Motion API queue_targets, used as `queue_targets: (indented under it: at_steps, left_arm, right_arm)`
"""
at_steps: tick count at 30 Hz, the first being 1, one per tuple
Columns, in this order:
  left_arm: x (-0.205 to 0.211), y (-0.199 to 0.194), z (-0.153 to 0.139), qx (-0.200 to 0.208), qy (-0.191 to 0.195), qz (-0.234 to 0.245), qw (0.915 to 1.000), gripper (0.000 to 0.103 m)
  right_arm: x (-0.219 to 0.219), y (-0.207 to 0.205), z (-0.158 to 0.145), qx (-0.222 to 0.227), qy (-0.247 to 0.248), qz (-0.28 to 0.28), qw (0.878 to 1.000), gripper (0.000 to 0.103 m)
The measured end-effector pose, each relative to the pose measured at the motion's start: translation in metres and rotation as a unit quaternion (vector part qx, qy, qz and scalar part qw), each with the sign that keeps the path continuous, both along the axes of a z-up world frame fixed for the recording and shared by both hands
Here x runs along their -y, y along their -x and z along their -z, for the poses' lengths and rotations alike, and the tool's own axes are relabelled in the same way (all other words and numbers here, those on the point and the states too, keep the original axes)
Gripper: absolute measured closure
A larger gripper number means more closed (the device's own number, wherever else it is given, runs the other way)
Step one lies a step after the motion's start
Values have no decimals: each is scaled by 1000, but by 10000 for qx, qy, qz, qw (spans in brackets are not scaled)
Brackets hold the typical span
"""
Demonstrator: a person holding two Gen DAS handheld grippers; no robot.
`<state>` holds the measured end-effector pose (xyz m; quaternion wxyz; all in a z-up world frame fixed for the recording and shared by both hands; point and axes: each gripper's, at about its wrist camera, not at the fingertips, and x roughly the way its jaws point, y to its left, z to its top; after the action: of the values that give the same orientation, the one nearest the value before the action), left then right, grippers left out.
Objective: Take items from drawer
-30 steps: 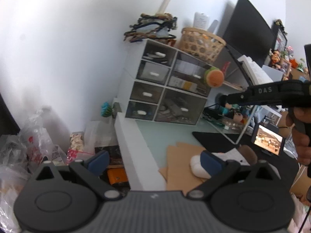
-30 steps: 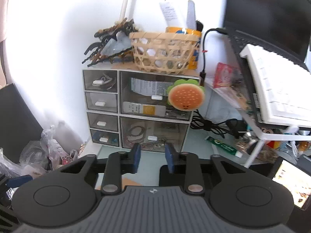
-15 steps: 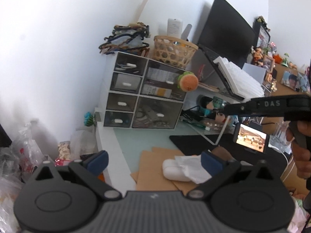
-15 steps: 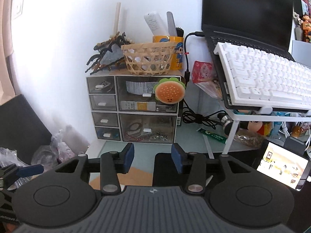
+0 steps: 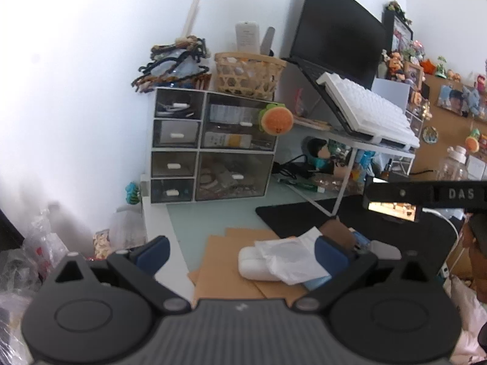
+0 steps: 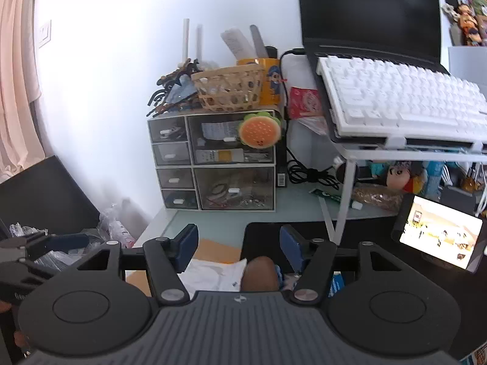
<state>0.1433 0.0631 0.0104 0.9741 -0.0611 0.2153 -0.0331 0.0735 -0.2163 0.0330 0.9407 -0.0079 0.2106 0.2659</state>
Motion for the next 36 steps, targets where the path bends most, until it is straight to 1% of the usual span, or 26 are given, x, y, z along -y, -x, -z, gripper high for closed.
queue_targets:
  at_steps: [5,7,10,13,16,19,21,24,27,30,33,36]
  left_arm:
    - [13,-6,-4,-120,-3,108,9999,0]
    - [17,-7,-7,-133,25,150,9998,0]
    - [24,-10,-12,-170,11,143,9998,0]
    - [31,-14,-12,-273,-10,129,9995,0]
    - [36,-15,-12,-352,-5,118,9993,0]
    - [42,-15,-13,-406,-43,97,9991,0]
    - [46,-14,-14,-442,-42,96,9990,0]
    - [55,-13,-16,-497,-122,84,9987,0]
    - [62,-12,-17,-526,-198,41,9984,0]
    - [67,-9,-18,-539,-238,-2,9983,0]
    - [69,-7,-17,-611,-256,-112,9977,0]
    - [70,-3,-15,-671,-203,-171,9974,0]
  right_arm:
    - [9,6,5,49,20,-89,9999,25]
    - [11,11,5,185,39,-91,9998,12]
    - [13,16,5,297,-1,-121,9995,8]
    - [17,19,4,293,-198,-238,9991,3]
    - [20,19,6,236,-214,-307,9990,3]
    - [26,24,8,300,-152,-255,9991,2]
    - [35,31,9,441,-236,-197,9986,0]
    - [47,35,11,445,-378,-197,9981,0]
    - [53,37,15,431,-345,-242,9982,0]
    - [60,35,17,373,-388,-202,9983,0]
    - [67,30,22,206,-508,-208,9983,0]
    - [73,28,28,82,-569,-185,9982,0]
